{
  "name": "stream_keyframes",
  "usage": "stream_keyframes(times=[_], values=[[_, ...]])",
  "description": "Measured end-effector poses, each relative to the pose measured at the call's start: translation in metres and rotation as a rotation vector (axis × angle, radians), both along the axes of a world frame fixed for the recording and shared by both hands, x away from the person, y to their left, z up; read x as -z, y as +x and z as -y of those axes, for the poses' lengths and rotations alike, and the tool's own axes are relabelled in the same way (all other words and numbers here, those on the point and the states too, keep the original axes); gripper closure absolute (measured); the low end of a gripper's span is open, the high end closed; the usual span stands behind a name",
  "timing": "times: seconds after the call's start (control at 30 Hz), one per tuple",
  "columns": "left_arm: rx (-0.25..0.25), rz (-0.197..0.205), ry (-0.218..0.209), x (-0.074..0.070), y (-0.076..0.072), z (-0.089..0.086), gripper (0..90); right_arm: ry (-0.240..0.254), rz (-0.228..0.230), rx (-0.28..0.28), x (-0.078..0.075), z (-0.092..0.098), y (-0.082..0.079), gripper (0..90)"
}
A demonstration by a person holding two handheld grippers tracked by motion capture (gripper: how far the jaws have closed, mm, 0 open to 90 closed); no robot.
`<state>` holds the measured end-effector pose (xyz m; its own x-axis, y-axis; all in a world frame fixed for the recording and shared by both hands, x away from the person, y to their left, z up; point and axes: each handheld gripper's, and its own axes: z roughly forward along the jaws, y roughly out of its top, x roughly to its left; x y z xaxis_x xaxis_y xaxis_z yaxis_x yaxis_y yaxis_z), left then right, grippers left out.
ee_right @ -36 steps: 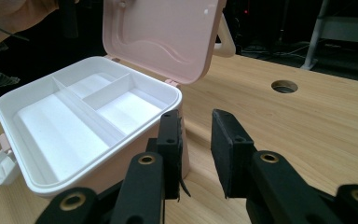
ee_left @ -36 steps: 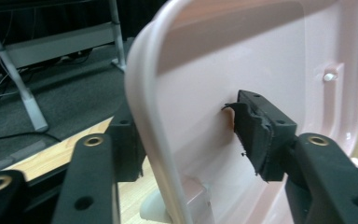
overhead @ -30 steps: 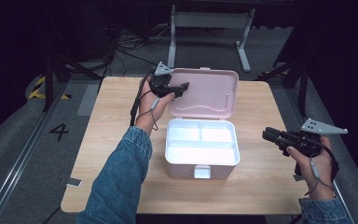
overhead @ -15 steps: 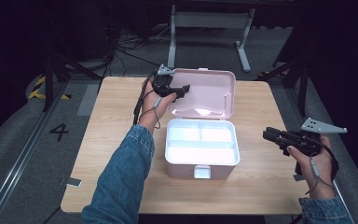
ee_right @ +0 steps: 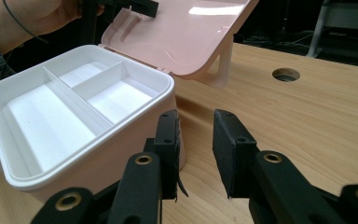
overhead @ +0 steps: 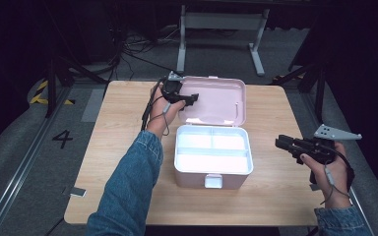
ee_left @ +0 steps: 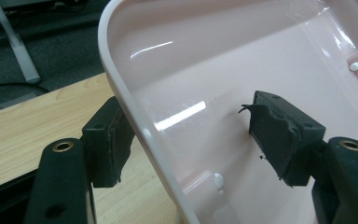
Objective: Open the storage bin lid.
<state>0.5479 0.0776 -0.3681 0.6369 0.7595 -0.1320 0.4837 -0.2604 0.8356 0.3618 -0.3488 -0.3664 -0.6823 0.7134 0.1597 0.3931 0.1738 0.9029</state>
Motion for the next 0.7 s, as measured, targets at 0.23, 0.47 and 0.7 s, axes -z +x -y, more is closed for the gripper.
stream_keyframes(times=[0.23,0.47,0.7], values=[[-0.020,-0.063,0.012,0.009,0.004,0.002,30.9,-0.008,-0.010,-0.006,0.004,-0.002,0.003,71.6],[-0.027,-0.106,0.037,0.014,0.006,0.000,31.2,-0.009,-0.016,-0.008,0.005,-0.003,0.004,71.4],[-0.029,-0.149,0.037,0.018,0.008,-0.001,31.3,-0.012,-0.021,-0.010,0.007,-0.004,0.004,70.9]])
